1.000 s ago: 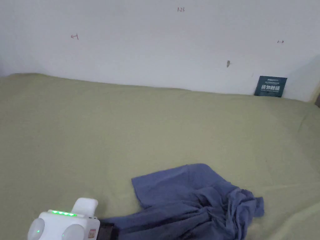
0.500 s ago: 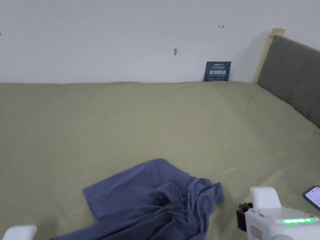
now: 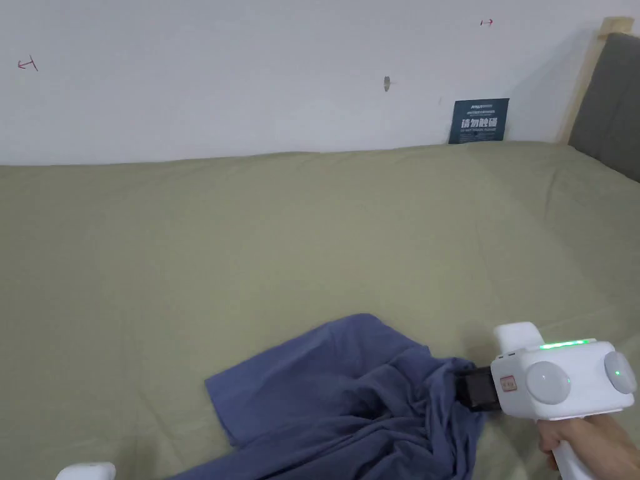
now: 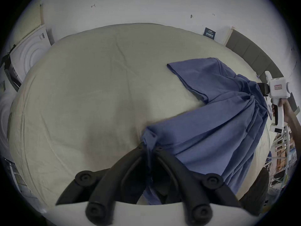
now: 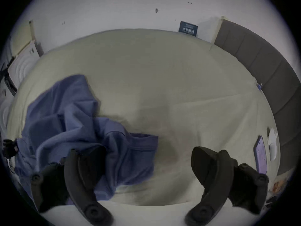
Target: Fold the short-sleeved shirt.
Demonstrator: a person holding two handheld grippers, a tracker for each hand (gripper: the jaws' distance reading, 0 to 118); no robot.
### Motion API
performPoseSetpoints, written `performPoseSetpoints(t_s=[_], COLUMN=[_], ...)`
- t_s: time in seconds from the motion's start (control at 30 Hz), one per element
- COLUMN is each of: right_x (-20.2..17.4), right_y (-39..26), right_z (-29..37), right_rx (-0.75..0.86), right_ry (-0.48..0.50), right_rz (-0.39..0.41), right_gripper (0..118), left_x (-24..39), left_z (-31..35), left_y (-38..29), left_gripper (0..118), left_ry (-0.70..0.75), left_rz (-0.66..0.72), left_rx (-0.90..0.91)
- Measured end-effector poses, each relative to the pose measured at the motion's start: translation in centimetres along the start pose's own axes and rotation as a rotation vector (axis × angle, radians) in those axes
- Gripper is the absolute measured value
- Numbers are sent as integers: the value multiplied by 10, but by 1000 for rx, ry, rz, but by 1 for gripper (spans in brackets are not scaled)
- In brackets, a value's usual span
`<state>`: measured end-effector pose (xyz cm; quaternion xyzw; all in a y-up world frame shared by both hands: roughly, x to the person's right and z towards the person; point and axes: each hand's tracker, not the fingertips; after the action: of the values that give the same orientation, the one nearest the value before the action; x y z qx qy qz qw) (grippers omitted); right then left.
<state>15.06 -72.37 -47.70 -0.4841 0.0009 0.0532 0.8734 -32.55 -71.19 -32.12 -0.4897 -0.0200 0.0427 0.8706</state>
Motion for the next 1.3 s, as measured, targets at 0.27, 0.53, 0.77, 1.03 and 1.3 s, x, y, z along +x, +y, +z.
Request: performPoseSetpoints(t_s=[0.27, 0.53, 0.77, 1.03, 1.3], right_x=[-15, 41, 59, 58, 67], right_y=[-12, 12, 13, 34, 87], right_z=[63, 178, 265, 340, 373], right_rx=[109, 287, 431, 567, 632], right_ry=[42, 62, 85, 62, 26], right_rz=[60, -37, -68, -34, -26], right_gripper=[4, 4, 4, 4, 4], left_x=[-25, -69, -81, -39, -25], left_z=[6, 123, 236, 314, 337], left_y=[8, 35, 68, 109, 170], left_gripper=[6, 6, 6, 6, 6], left_ry=[-6, 64, 120, 195, 224], left_rz=[65, 135, 141, 75, 60], left_rx=[15, 206, 391, 531, 595])
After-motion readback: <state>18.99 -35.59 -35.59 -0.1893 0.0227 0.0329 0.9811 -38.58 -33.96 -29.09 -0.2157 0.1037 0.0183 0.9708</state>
